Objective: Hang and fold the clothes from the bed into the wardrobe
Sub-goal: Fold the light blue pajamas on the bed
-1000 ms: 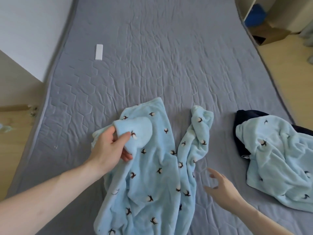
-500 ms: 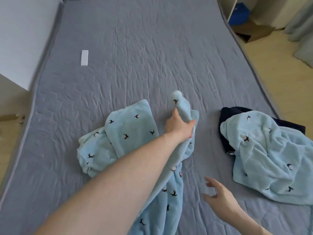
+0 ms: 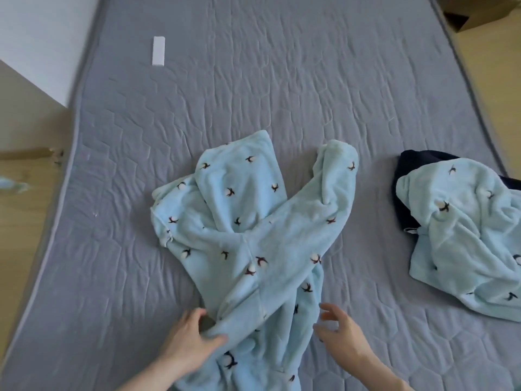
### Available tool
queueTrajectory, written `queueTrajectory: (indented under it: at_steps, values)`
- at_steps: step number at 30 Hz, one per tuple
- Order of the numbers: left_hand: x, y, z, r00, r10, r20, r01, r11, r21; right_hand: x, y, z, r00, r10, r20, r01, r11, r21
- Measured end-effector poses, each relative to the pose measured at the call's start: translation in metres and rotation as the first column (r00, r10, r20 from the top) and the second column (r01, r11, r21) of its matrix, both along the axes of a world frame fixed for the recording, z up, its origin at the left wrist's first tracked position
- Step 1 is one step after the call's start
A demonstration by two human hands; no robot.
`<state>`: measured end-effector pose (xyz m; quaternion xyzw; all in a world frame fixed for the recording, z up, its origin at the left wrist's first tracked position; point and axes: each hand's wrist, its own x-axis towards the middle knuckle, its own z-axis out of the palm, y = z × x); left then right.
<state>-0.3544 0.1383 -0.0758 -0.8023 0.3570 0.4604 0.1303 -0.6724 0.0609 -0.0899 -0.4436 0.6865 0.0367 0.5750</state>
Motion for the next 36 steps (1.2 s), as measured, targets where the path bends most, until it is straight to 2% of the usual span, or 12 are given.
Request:
queueTrajectory:
  at_steps: [3,7,10,14,16,20,23,26,28,30,33,36]
  values:
    - [-0.01,0.033,0.004,0.989,-0.08,-0.125,0.095,0.988,0.118,0.016,0.011,-0.007,1.0,0.007,-0.012,-0.006,0.999,0.031]
    - [-0.048,0.045,0.009,0.955,-0.295,-0.019,0.29,0.947,-0.138,0.03,0.015,-0.008,0.997,-0.08,0.0,0.08,0.995,0.052]
    - [-0.094,0.047,0.016,0.852,-0.523,-0.017,0.507,0.832,-0.226,0.034,0.013,-0.004,0.991,-0.13,-0.027,0.131,0.99,0.051]
    - [-0.128,0.043,0.032,0.785,-0.617,-0.062,0.614,0.787,-0.059,0.034,0.011,0.003,0.974,-0.217,-0.063,0.222,0.971,0.089]
    - [-0.133,0.042,0.032,0.831,-0.55,-0.083,0.548,0.835,-0.052,0.034,0.014,0.005,0.977,-0.201,-0.07,0.21,0.965,0.16]
    - [-0.112,0.043,0.015,0.794,-0.52,-0.314,0.544,0.839,-0.014,0.046,0.03,0.003,0.997,-0.055,-0.06,0.069,0.957,0.281]
    - [-0.078,0.029,0.015,0.823,-0.325,-0.465,0.38,0.925,0.026,0.069,0.051,0.0,0.999,0.002,-0.051,0.015,0.94,0.341]
    - [-0.046,0.015,0.006,0.921,-0.058,-0.384,0.073,0.997,0.025,0.096,0.07,-0.005,0.999,0.011,-0.035,0.001,0.94,0.341]
    - [-0.025,-0.001,-0.001,0.96,0.06,-0.274,-0.091,0.991,-0.102,0.11,0.079,-0.004,0.998,-0.046,-0.039,0.054,0.969,0.243]
    - [-0.004,-0.028,-0.006,0.966,0.17,-0.192,-0.213,0.95,-0.227,0.116,0.082,0.003,0.978,-0.205,-0.026,0.206,0.974,0.09]
    - [0.023,-0.072,-0.008,0.963,0.252,-0.096,-0.269,0.883,-0.384,0.105,0.09,0.012,0.919,-0.38,-0.099,0.37,0.923,-0.11]
    - [0.038,-0.114,-0.011,0.978,0.21,0.001,-0.185,0.863,-0.47,0.083,0.102,0.01,0.927,-0.285,-0.243,0.295,0.955,0.005]
